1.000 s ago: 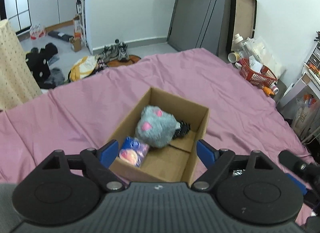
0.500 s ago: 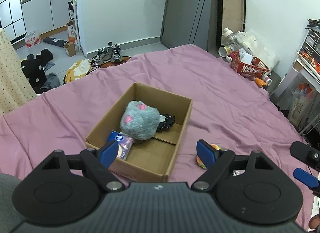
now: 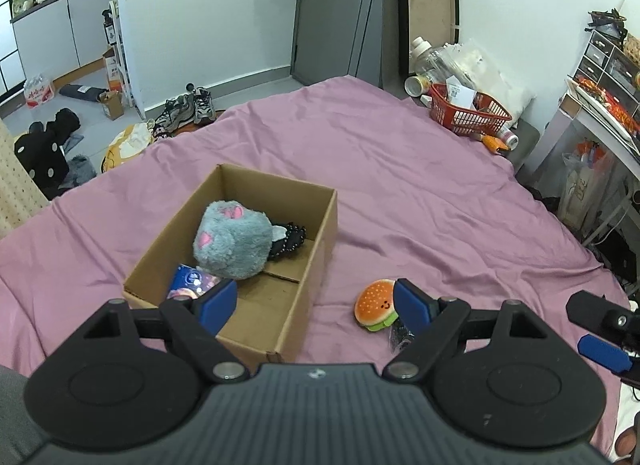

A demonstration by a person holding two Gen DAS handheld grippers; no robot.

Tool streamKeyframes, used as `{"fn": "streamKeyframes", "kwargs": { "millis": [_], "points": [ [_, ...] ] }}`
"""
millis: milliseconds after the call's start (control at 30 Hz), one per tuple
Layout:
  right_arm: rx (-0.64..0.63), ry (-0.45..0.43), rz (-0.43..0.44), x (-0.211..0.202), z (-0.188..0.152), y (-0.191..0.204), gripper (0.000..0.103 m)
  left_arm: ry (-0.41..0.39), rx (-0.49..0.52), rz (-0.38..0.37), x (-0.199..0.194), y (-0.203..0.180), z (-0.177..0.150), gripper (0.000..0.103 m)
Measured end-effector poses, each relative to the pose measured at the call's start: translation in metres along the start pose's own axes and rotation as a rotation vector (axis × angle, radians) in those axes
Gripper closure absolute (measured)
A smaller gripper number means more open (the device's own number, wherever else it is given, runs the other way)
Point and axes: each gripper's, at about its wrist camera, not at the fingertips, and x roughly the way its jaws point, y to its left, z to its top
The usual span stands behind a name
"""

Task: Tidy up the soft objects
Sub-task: 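Grasp the black sequined bag with the right tool while the left grasps the burger toy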

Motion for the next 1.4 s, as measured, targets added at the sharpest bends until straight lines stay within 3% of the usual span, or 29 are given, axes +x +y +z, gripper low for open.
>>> {"fn": "streamKeyframes", "kwargs": {
  "millis": [100,167,500,800,1000,1100,1200,1333,1400],
  "points": [
    [0.005,0.012,-0.015,0.003,0.001,-0.004,0.0,-0.03,-0.031,0.02,0.002,-0.003,-0.004,0.017],
    [-0.003,0.01,-0.018,0.002,0.003,-0.007,0.0,-0.037,-0.037,0.035,0.005,-0.006,-0.005,0.01],
    [0.084,0.064,-0.039,0.023,0.003,-0.029,0.0,0.024,-0.048,-0.021,0.038,-0.019,-0.012,0.01],
    [0.258,0.15,-0.027,0.059,-0.005,-0.055,0.001,0.082,-0.044,-0.009,0.071,-0.039,-0.022,0.01],
    [0.297,0.183,-0.017,0.077,-0.008,-0.059,0.017,0.113,-0.108,-0.004,0.095,-0.044,-0.028,0.01],
    [0.308,0.197,-0.022,0.086,-0.009,-0.061,0.025,0.133,-0.139,-0.022,0.106,-0.044,-0.029,0.013],
    [0.345,0.216,-0.036,0.098,-0.009,-0.068,0.036,0.104,-0.15,-0.02,0.11,-0.048,-0.029,0.016],
    [0.396,0.242,-0.038,0.114,-0.01,-0.075,0.038,0.13,-0.174,-0.036,0.125,-0.05,-0.029,0.038],
    [0.415,0.25,-0.032,0.121,-0.01,-0.077,0.038,0.133,-0.177,-0.02,0.132,-0.052,-0.03,0.044]
  ]
}}
